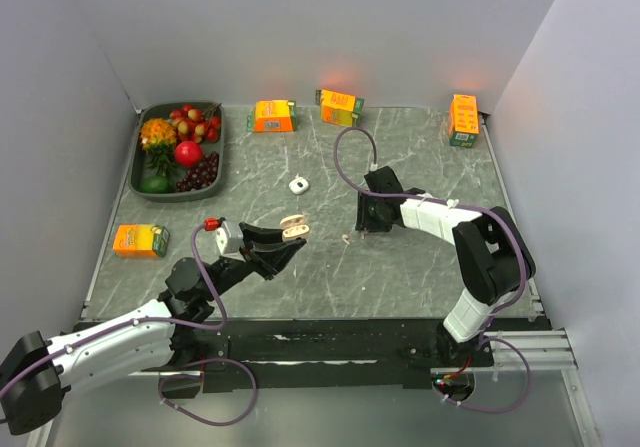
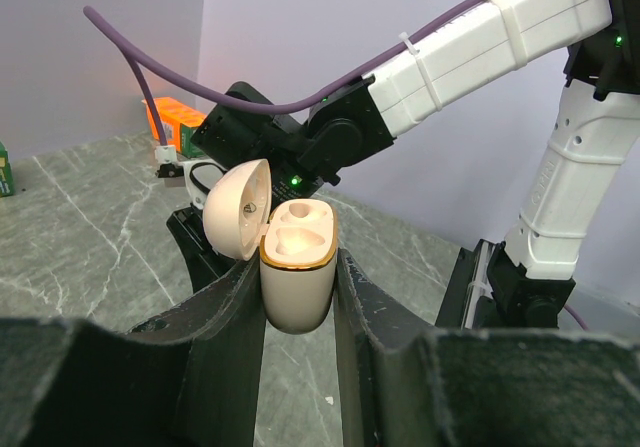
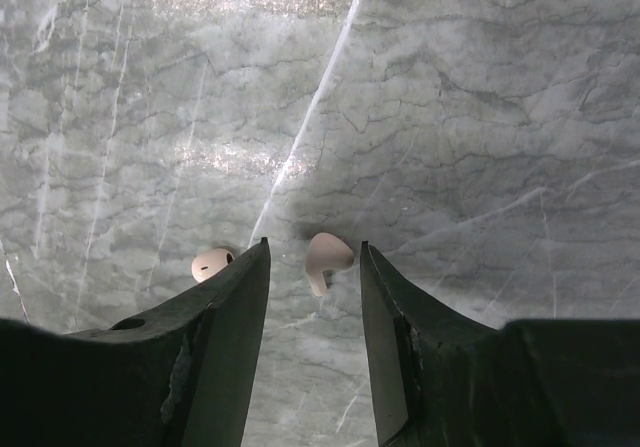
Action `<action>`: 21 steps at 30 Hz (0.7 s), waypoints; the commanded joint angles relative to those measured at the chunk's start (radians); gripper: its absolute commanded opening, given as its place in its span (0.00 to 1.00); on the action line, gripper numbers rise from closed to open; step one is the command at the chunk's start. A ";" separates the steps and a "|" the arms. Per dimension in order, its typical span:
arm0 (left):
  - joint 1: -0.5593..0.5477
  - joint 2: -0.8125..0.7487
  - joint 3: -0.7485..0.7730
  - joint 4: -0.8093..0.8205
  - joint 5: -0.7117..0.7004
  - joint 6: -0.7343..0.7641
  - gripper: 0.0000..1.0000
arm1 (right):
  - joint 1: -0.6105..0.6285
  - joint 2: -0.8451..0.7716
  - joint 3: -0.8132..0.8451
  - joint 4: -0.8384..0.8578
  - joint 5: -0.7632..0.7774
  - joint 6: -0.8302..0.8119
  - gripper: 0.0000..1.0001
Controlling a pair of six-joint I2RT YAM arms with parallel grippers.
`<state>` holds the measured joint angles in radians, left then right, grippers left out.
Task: Insert the wireless bluetooth earbuds into the charging case
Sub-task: Pick up the earbud from the center of the board.
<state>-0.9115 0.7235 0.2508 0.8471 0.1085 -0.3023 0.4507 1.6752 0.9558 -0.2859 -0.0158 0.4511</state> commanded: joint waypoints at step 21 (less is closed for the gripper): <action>-0.004 0.013 0.024 0.030 0.013 -0.021 0.01 | 0.000 0.027 -0.016 -0.004 0.014 -0.017 0.43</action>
<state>-0.9115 0.7311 0.2508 0.8474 0.1089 -0.3096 0.4507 1.6817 0.9413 -0.2852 -0.0151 0.4465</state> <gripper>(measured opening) 0.339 0.467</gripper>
